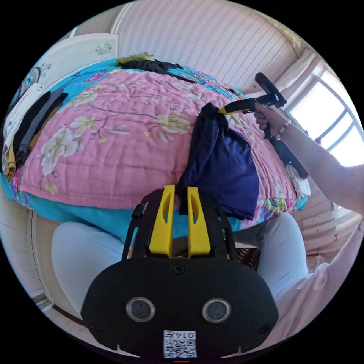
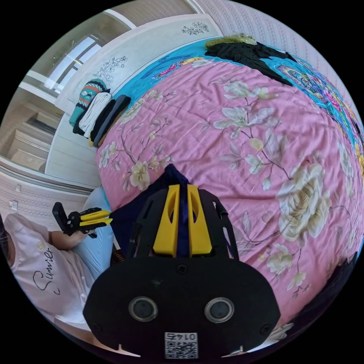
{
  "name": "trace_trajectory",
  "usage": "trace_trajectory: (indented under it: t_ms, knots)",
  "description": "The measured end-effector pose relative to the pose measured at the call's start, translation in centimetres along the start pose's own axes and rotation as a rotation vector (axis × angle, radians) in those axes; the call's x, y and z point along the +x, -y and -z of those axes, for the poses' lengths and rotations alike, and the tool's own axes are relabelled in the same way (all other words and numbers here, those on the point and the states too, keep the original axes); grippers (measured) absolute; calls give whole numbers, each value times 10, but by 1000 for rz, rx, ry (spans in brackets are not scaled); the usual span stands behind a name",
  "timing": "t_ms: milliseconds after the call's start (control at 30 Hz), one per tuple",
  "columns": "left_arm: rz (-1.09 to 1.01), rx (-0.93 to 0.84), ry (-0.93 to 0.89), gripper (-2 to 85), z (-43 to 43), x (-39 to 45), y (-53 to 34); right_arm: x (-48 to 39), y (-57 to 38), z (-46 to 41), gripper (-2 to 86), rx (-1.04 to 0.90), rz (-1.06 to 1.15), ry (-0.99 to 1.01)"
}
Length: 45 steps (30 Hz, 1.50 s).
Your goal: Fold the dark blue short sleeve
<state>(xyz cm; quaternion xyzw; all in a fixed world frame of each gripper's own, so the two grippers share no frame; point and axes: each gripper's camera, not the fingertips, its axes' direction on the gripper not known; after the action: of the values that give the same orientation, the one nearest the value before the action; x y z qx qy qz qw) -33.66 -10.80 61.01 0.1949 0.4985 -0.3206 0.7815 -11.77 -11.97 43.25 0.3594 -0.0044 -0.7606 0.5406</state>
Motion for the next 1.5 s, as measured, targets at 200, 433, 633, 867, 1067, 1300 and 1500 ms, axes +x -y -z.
trace_trajectory:
  t_ms: [200,433,633,867,1067,1300,1500]
  knots:
    - [26,20,-83,105,26,-2,-2,-15,16,-31,109,-37,36,27]
    - [-32,3,8,100,7,23,-1,-37,12,-66,49,-100,79,2]
    - [-201,-35,-8,27,26,51,-10,-63,-26,-24,26,15,127,77]
    - [-362,119,-123,8,111,89,-30,-104,-129,92,21,374,117,122]
    - [-487,257,-113,5,190,120,-50,-158,-190,151,20,572,120,211]
    - [-296,395,14,4,272,69,-67,-272,-137,178,20,522,357,280]
    - [-115,593,171,9,343,-3,-66,-400,-15,194,24,453,589,363]
